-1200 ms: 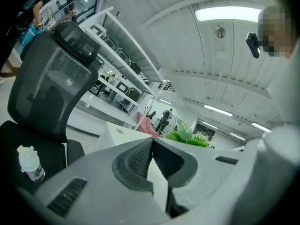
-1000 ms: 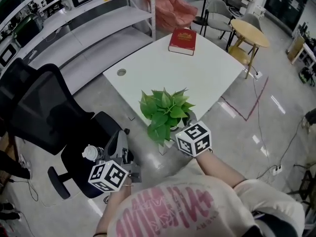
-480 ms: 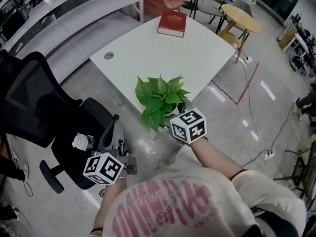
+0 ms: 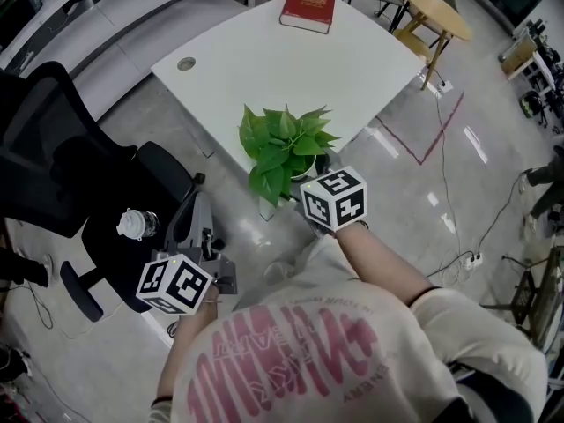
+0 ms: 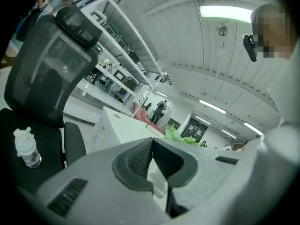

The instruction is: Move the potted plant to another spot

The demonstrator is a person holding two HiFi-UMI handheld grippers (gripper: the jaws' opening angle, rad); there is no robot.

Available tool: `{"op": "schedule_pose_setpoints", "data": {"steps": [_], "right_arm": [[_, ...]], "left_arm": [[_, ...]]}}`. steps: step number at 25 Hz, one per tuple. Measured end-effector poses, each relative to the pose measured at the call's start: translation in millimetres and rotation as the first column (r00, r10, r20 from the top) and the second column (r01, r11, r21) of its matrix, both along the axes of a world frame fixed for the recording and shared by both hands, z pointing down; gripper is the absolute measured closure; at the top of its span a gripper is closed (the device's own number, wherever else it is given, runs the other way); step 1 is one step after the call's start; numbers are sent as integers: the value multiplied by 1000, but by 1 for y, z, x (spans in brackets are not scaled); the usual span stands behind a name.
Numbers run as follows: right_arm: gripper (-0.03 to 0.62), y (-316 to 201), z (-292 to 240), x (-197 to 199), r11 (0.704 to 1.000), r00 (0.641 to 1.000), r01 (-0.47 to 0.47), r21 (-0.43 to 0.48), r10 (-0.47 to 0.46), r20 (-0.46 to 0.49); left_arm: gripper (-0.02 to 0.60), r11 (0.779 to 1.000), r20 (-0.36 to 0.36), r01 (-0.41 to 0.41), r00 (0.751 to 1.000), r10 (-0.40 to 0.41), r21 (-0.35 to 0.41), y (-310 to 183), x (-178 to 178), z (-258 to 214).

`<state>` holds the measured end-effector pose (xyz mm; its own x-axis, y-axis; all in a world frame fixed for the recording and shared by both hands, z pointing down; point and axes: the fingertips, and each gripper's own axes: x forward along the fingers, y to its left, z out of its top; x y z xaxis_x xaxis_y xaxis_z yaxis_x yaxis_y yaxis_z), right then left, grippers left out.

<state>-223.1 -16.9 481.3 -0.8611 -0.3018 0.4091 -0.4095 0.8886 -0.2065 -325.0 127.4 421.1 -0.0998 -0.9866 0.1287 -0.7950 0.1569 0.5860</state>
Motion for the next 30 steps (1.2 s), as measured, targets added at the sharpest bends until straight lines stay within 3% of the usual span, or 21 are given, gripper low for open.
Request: {"op": "schedule_pose_setpoints", "data": {"steps": [14,30], "right_arm": [[46,-6,9,2,999,998,43,7,-43,-38],[46,-7,22,-4,999,999,47,-27,-48,-17]], "left_arm": [[578,1000,-9,-9,1000,9,-9,-7,8,5],[578,999,-38,-30,999,28,-40,-21,9,29]]}}
